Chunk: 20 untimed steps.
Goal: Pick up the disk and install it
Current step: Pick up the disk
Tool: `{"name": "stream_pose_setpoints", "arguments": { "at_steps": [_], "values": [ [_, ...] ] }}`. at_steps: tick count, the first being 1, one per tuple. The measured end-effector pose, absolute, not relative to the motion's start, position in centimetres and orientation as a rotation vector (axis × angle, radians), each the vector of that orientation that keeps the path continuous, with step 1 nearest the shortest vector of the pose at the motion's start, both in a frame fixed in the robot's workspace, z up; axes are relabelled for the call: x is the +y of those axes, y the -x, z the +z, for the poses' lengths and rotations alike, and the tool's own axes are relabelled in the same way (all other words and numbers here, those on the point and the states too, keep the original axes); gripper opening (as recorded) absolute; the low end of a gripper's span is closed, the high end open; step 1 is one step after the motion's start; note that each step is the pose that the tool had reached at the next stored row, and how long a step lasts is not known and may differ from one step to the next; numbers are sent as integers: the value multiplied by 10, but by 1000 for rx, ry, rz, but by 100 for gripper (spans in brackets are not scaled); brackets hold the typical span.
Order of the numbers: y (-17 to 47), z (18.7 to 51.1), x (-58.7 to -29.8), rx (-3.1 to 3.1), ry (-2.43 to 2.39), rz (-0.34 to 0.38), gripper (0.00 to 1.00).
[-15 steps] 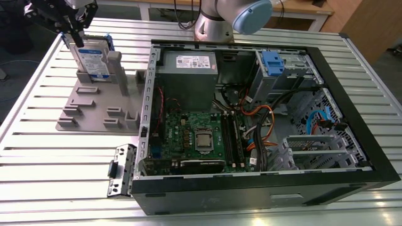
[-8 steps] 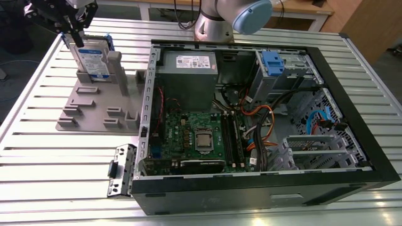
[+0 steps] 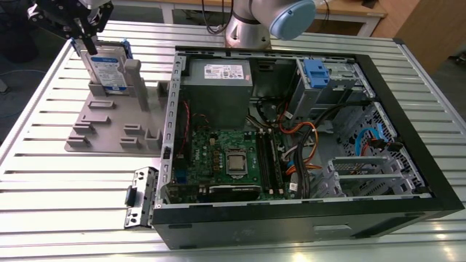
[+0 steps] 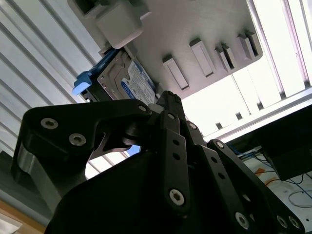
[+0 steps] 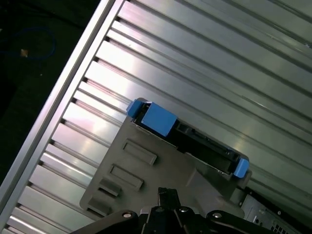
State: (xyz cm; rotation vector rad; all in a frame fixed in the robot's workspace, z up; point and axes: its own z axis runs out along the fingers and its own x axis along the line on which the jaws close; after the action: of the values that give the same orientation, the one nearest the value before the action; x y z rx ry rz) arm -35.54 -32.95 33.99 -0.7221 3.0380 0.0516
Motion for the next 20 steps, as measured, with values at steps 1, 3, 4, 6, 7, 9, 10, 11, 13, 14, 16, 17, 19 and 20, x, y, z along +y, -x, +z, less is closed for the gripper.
{"name": "stream_pose_setpoints", "arguments": {
  "at_steps": [1, 3, 4, 6, 7, 9, 10, 11, 13, 14, 16, 17, 19, 20],
  "values": [
    [355, 340, -330, 3036, 729, 52, 10],
    [355, 340, -330, 3033, 743, 52, 10],
    [355, 340, -330, 3032, 749, 52, 10],
    [355, 340, -330, 3028, 764, 52, 10],
    [355, 340, -330, 3026, 772, 52, 10],
    [355, 340, -330, 3022, 788, 52, 10],
    [355, 340, -330, 3020, 796, 52, 10],
    [355, 340, -330, 3018, 805, 52, 10],
    [355, 340, -330, 3014, 822, 53, 10],
    [355, 340, -330, 3011, 831, 53, 10],
    [355, 340, -330, 3005, 853, 53, 10],
    [355, 340, -330, 3002, 866, 53, 10],
    [355, 340, -330, 2995, 892, 53, 10],
    [355, 340, -330, 2991, 903, 53, 10]
  ]
}}
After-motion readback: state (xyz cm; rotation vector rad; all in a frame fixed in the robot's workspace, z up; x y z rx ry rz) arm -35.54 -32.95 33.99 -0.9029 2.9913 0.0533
